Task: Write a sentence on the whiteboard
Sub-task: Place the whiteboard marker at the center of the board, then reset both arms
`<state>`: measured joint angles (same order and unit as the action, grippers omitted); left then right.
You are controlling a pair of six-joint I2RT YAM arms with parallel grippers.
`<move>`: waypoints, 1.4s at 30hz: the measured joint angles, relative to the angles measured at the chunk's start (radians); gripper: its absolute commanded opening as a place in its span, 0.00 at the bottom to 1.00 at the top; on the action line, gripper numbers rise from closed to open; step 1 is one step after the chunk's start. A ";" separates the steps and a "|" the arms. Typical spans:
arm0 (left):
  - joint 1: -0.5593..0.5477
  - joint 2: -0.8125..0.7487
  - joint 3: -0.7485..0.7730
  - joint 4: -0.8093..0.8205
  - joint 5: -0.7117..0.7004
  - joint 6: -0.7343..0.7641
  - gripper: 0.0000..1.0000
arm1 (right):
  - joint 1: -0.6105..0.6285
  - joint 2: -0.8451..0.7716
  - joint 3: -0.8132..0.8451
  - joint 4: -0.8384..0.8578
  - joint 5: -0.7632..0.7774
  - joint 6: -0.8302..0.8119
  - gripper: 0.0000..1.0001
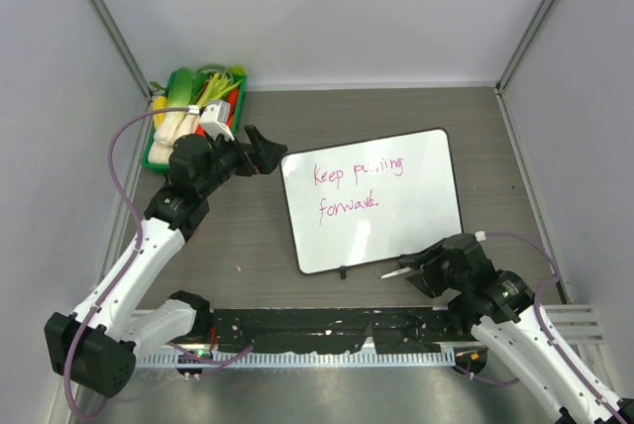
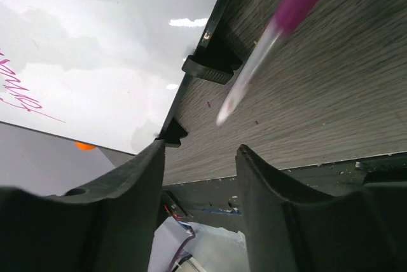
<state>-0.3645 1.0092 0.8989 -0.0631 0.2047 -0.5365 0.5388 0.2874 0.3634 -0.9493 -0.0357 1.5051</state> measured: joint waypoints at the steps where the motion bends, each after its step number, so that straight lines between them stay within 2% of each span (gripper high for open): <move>1: 0.000 0.000 0.000 -0.002 -0.001 0.000 1.00 | 0.000 0.000 -0.003 -0.001 0.002 0.004 0.66; 4: 0.000 -0.003 0.000 -0.006 -0.005 0.003 1.00 | 0.000 0.000 -0.009 -0.002 0.006 0.018 0.78; 16: 0.000 -0.015 0.000 -0.010 -0.015 0.018 1.00 | 0.000 0.000 -0.016 0.027 0.008 0.015 0.82; 22: 0.000 -0.016 0.000 -0.010 -0.016 0.018 1.00 | 0.000 0.043 -0.011 0.089 0.029 -0.043 0.82; 34: 0.000 -0.016 0.000 -0.010 -0.023 0.020 1.00 | 0.000 0.394 0.208 0.228 0.104 -0.381 0.82; 42: 0.000 -0.014 0.000 -0.010 -0.030 0.021 1.00 | 0.000 0.499 0.384 0.277 0.196 -0.587 0.82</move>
<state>-0.3645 0.9951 0.8986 -0.0731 0.1745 -0.5156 0.5388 0.7868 0.7471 -0.6727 0.1604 0.9180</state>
